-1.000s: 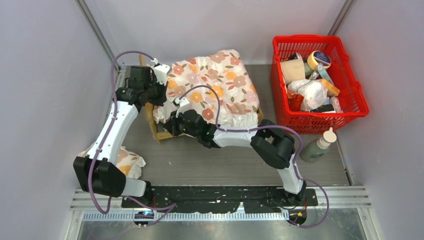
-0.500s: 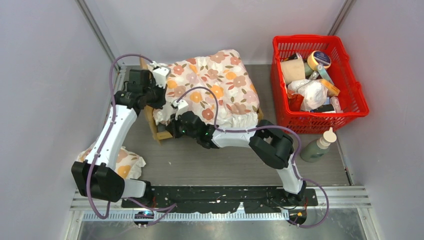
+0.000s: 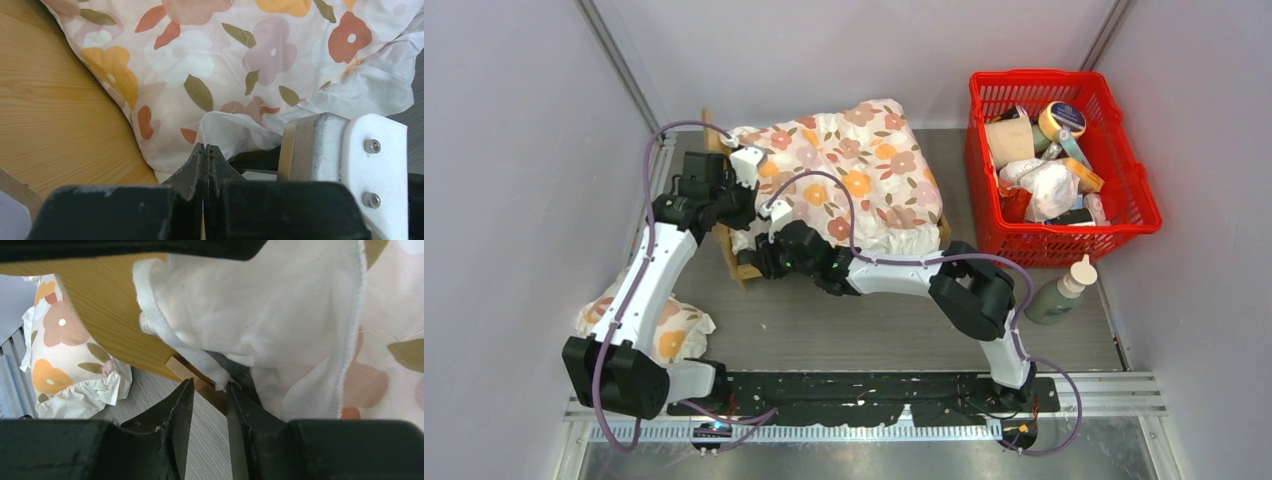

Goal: Set up the pet bed
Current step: Cross the ropes on the bed frame.

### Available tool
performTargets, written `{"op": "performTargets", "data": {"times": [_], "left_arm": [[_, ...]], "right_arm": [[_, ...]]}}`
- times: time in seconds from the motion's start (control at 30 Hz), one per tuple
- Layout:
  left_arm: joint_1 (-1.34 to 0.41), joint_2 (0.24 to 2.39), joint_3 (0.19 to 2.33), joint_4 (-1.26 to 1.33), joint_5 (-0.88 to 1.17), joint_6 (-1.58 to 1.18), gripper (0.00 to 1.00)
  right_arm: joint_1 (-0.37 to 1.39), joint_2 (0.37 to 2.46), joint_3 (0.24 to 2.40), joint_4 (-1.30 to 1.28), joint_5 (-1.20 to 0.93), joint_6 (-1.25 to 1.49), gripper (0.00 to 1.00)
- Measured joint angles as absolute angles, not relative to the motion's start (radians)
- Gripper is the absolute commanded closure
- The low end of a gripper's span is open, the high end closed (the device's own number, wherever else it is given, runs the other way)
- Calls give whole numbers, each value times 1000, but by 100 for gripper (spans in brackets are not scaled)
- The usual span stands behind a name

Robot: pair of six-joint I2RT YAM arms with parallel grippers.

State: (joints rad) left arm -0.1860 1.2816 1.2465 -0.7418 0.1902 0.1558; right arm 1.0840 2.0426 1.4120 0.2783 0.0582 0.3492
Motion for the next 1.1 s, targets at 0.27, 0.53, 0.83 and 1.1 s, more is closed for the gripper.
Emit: {"op": "performTargets", "data": {"times": [0.27,0.53,0.83,1.1], "left_arm": [[-191,1259,1224,-737,183,156,100],[-194,1250,1215,-738,176,155,100],[-194,1249,1215,-737,176,155,100],[-197,1241,1207,-738,175,138,100]], "right_arm": [[1092,2020,1412,252,78,310,63],[1092,2020,1417,246,118,283,58],[1091,2020,1446,254,113,242,91],[1087,2020,1438,274,59,260,95]]}}
